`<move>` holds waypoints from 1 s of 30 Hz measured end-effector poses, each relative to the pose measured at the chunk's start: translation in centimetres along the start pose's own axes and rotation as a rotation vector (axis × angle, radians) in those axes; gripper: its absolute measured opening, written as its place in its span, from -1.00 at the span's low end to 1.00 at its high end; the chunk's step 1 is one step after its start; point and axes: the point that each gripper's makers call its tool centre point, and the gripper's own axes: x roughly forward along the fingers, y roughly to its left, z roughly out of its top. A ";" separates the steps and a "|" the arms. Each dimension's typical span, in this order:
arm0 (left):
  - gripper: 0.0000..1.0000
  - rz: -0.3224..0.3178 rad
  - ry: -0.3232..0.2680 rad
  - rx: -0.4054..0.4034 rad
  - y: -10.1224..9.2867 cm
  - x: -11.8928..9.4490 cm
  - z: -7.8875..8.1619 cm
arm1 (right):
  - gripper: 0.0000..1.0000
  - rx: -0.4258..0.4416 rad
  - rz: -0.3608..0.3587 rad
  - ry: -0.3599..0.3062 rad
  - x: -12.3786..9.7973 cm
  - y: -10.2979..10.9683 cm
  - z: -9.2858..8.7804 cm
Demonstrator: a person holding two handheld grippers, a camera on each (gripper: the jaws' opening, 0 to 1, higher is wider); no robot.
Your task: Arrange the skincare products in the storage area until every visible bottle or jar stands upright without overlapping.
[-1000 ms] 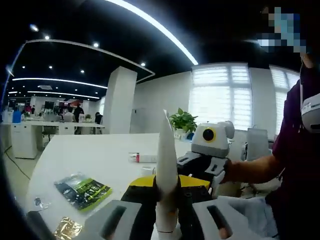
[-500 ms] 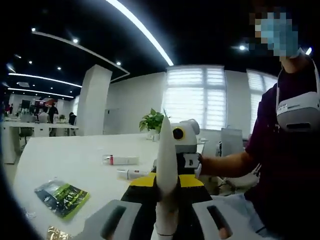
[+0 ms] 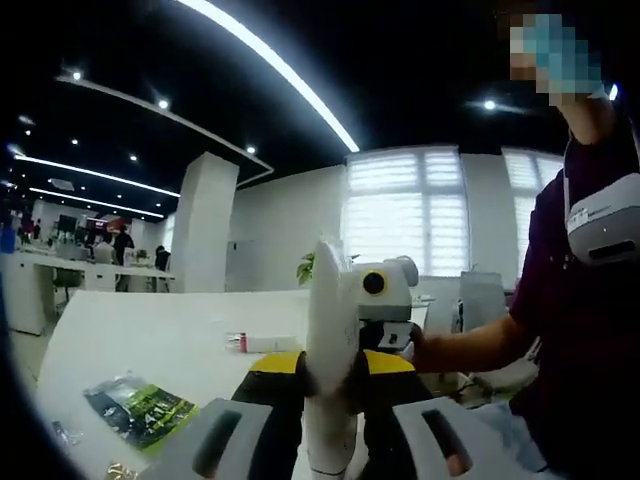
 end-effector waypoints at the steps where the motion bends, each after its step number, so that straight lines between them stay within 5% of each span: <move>1: -0.58 0.006 -0.007 0.003 0.1 -0.1 0.1 | -0.84 0.000 -0.003 0.000 0.0 -0.1 0.0; 13: -0.18 0.204 -0.090 -0.022 2.3 -3.9 -0.6 | -0.82 -0.020 -0.092 -0.010 -2.2 -4.9 2.5; 26: -0.02 0.479 -0.202 -0.148 2.2 -7.0 -7.3 | -0.82 -0.057 -0.250 -0.032 -5.8 -13.7 6.1; 30: -0.01 0.506 -0.138 -0.123 1.9 -7.0 -8.8 | -0.81 -0.064 -0.287 -0.029 -6.7 -16.3 7.0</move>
